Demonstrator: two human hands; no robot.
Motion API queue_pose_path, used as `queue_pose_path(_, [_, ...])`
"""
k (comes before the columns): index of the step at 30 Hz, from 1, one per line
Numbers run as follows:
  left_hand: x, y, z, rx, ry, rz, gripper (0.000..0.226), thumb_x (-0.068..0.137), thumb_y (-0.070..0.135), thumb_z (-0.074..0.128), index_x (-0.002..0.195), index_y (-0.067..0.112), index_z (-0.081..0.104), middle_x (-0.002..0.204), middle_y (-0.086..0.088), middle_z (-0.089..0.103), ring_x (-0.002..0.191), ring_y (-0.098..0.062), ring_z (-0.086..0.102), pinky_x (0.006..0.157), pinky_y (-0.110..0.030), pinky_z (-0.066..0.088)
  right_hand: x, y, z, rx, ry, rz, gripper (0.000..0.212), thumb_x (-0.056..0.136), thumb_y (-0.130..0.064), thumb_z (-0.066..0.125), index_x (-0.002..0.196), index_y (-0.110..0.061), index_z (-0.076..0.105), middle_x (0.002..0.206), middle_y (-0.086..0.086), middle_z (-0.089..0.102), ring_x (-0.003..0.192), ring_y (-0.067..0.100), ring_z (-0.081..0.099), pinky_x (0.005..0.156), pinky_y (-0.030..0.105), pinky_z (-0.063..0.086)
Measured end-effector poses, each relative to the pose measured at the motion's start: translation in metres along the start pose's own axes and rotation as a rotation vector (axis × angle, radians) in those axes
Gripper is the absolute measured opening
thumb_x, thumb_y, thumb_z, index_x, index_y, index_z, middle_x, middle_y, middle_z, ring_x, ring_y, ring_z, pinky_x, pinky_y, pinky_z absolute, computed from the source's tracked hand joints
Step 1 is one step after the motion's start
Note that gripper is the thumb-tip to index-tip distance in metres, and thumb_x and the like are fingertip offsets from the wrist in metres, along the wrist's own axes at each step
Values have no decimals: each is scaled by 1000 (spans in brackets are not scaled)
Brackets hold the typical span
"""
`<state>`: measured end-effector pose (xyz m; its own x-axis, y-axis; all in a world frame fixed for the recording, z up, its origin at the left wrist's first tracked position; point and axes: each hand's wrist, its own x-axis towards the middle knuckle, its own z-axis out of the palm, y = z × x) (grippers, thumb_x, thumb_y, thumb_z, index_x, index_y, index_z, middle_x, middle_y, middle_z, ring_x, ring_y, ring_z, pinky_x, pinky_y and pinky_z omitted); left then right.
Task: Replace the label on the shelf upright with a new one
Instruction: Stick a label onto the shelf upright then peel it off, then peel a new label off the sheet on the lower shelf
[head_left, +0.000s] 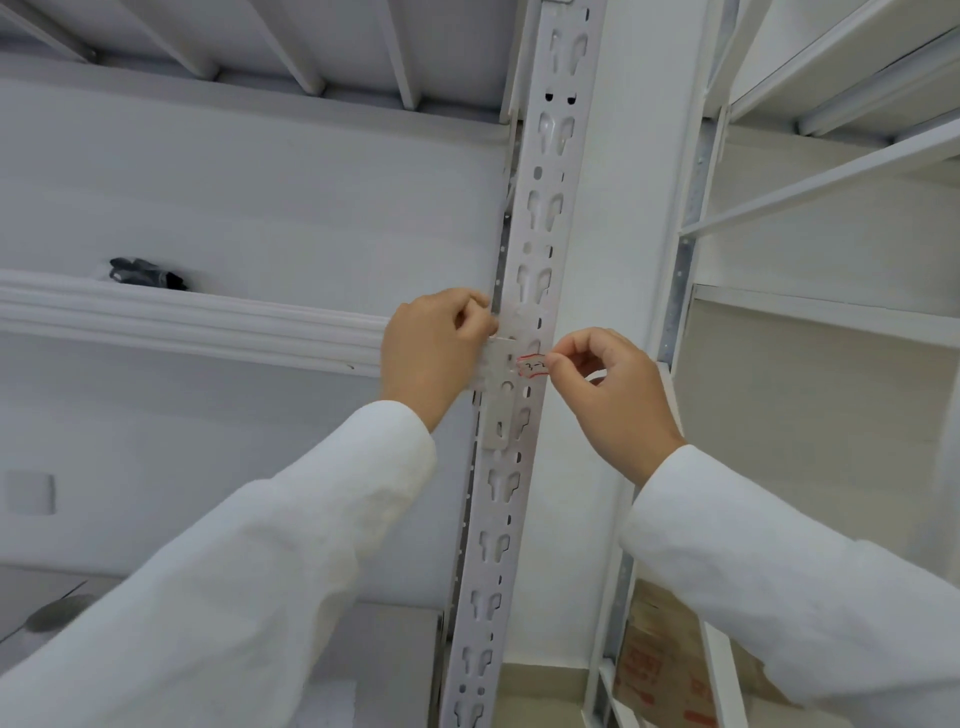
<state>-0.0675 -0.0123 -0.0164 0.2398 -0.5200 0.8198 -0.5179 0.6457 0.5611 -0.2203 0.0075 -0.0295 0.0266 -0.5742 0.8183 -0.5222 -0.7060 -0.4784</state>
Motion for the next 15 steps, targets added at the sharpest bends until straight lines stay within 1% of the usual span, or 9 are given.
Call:
queue_pose_path(1, [-7, -3, -9, -103, 10, -21, 26, 86, 14, 47, 89, 15, 72, 76, 2, 76, 82, -14, 69, 79, -26, 52, -1, -1, 1, 14, -24, 13, 18, 85, -17, 60, 70, -26, 58, 76, -11, 57, 67, 2, 50, 62, 11, 38])
queue_pose_path(2, [-15, -9, -19, -159, 15, -31, 25, 87, 14, 48, 91, 17, 72, 74, 6, 76, 81, -8, 70, 78, -23, 52, -1, -3, 4, 30, -56, 27, 17, 86, -17, 60, 70, -25, 59, 75, -11, 58, 65, 0, 49, 60, 9, 39])
queue_pose_path(4, [-32, -27, -39, -165, 5, -53, 21, 89, 13, 52, 91, 22, 71, 74, 5, 76, 69, 4, 67, 71, -14, 51, -4, -8, 13, 70, -148, 42, 13, 86, -16, 60, 74, -21, 61, 71, -12, 59, 61, -2, 49, 59, 8, 40])
queue_pose_path(5, [-40, -39, -49, -140, -14, -74, 19, 89, 12, 54, 92, 22, 71, 75, 1, 75, 64, 7, 66, 72, -14, 52, -7, -12, 21, 98, -204, 40, 12, 86, -15, 60, 74, -18, 61, 66, -15, 59, 58, -3, 49, 58, 8, 40])
queue_pose_path(6, [-48, -53, -59, -100, -40, -97, 17, 89, 12, 57, 93, 21, 72, 75, 1, 75, 63, 5, 66, 75, -19, 54, -11, -16, 32, 120, -266, 34, 12, 86, -13, 61, 74, -17, 61, 61, -16, 58, 54, -4, 49, 56, 9, 39])
queue_pose_path(8, [-61, -84, -79, -5, -105, -150, 16, 88, 14, 60, 95, 18, 74, 66, 12, 72, 66, -4, 68, 82, -29, 57, -21, -23, 59, 113, -400, 21, 14, 84, -15, 63, 72, -20, 61, 58, -14, 55, 50, -2, 46, 54, 9, 37])
queue_pose_path(11, [-80, -128, -109, 142, -182, -260, 16, 87, 22, 61, 84, 32, 73, 56, 30, 66, 66, -5, 67, 82, -34, 56, -43, -24, 114, 79, -587, 53, 19, 80, -17, 66, 65, -27, 61, 60, -11, 58, 52, 1, 49, 57, 17, 40])
queue_pose_path(13, [-92, -155, -126, 195, -203, -359, 19, 85, 29, 63, 71, 40, 69, 59, 29, 67, 66, -5, 68, 82, -35, 56, -60, -18, 155, 71, -686, 97, 19, 78, -17, 69, 64, -28, 62, 62, -11, 61, 56, 5, 51, 60, 21, 41])
queue_pose_path(15, [-102, -182, -140, 238, -227, -462, 19, 84, 34, 63, 66, 39, 67, 60, 25, 69, 65, -4, 67, 81, -35, 56, -78, -9, 196, 63, -744, 136, 19, 76, -17, 70, 64, -29, 62, 64, -12, 61, 60, 4, 53, 63, 20, 42])
